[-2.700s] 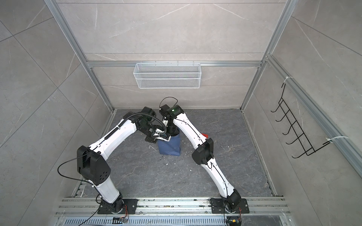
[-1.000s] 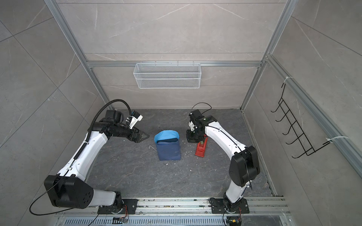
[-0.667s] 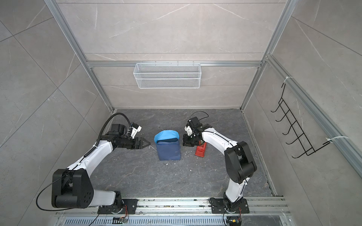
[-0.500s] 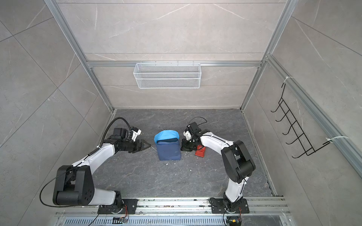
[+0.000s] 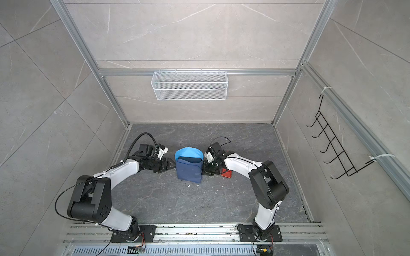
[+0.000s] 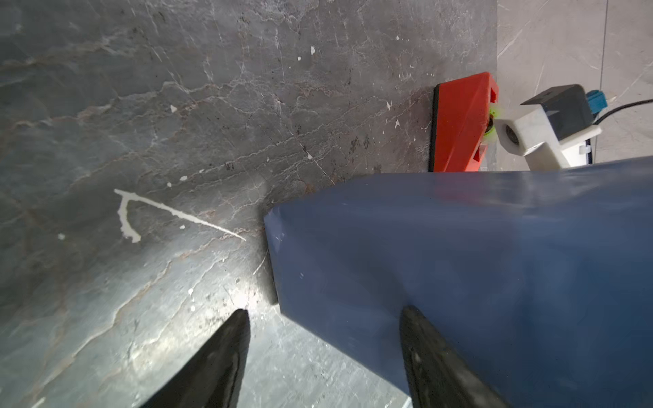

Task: Wrap a gift box in wrapping paper
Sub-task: Fold the wrapping paper for the gift box.

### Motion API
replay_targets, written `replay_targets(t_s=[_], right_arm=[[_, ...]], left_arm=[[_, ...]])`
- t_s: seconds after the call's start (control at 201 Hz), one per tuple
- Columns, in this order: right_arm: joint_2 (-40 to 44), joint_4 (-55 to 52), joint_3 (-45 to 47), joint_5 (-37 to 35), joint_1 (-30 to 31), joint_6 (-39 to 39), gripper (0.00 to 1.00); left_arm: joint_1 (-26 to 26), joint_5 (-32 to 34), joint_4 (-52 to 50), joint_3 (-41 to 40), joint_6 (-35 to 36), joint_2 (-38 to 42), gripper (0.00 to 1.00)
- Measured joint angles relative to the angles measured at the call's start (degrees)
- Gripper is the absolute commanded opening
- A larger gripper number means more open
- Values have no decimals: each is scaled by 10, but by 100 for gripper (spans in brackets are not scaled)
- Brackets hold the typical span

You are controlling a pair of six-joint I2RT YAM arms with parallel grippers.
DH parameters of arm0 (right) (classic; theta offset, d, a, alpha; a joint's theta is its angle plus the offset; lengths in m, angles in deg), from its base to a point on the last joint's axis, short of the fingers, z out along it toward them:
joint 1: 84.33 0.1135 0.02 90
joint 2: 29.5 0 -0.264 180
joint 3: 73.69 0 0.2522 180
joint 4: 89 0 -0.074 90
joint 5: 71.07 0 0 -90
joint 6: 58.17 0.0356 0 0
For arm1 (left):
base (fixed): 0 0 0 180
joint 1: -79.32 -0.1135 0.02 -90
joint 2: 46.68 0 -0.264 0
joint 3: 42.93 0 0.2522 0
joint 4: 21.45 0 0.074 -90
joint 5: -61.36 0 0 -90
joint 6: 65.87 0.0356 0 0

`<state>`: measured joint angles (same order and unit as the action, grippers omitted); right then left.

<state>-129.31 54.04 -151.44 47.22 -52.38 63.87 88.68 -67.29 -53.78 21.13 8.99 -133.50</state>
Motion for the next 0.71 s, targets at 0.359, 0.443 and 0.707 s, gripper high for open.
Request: replay_targets(t_s=[0.359, 0.443, 0.707], right_arm=[[95, -27, -14, -8, -20, -18, 7], [96, -28, -17, -8, -20, -18, 6], [96, -25, -23, -2, -20, -18, 5]], left_arm=[[-50, -143, -19, 50, 9, 49, 0], [-47, -170, -8, 50, -4, 49, 0], [-29, -209, 38, 50, -40, 35, 0]])
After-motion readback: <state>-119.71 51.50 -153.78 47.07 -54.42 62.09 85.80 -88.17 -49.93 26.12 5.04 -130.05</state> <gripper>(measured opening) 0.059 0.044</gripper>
